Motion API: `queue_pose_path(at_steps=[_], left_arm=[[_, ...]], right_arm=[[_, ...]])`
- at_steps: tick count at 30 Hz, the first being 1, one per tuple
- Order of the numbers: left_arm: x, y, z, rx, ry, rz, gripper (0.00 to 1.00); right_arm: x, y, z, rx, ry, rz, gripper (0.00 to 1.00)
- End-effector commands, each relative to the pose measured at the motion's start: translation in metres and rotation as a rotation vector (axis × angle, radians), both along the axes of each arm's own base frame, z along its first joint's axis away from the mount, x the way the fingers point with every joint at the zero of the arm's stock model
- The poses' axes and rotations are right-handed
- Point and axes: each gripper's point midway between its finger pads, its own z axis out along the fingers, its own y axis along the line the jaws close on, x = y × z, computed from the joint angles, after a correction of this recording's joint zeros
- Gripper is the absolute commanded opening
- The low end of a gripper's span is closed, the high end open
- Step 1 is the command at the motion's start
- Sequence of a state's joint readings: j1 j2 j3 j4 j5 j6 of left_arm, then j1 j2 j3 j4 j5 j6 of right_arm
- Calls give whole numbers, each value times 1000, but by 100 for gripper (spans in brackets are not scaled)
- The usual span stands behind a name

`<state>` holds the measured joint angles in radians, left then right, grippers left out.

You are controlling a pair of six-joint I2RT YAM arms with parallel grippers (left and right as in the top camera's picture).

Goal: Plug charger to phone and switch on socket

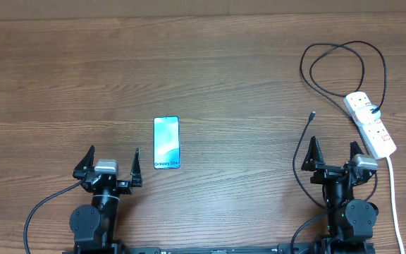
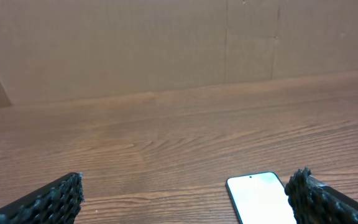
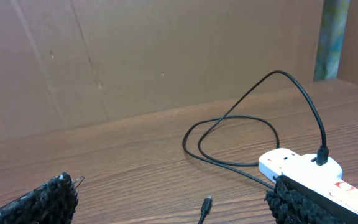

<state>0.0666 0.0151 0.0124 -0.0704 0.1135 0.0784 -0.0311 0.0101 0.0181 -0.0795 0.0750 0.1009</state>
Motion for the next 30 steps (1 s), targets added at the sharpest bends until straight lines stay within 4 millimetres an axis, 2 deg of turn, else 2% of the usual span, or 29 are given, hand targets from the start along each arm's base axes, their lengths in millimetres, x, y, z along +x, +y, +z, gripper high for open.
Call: queue_pose_path(at_steps=[1,8,14,23,30], left_arm=[[0,0,0,12,-7,-3,99],[0,-1,0,-2,-7,-6,100],[-2,-5,3,-105,14,-20,100],[-12,-10,33,-107,31,-45,100],[-7,-10,45,-112,70,-47,100]], right_arm=[[0,0,-3,-5,0,0,100],[0,0,-3,-5,0,0,100],[0,0,-3,-5,0,0,100],[0,0,-3,-5,0,0,100],[0,0,-3,-5,0,0,100]])
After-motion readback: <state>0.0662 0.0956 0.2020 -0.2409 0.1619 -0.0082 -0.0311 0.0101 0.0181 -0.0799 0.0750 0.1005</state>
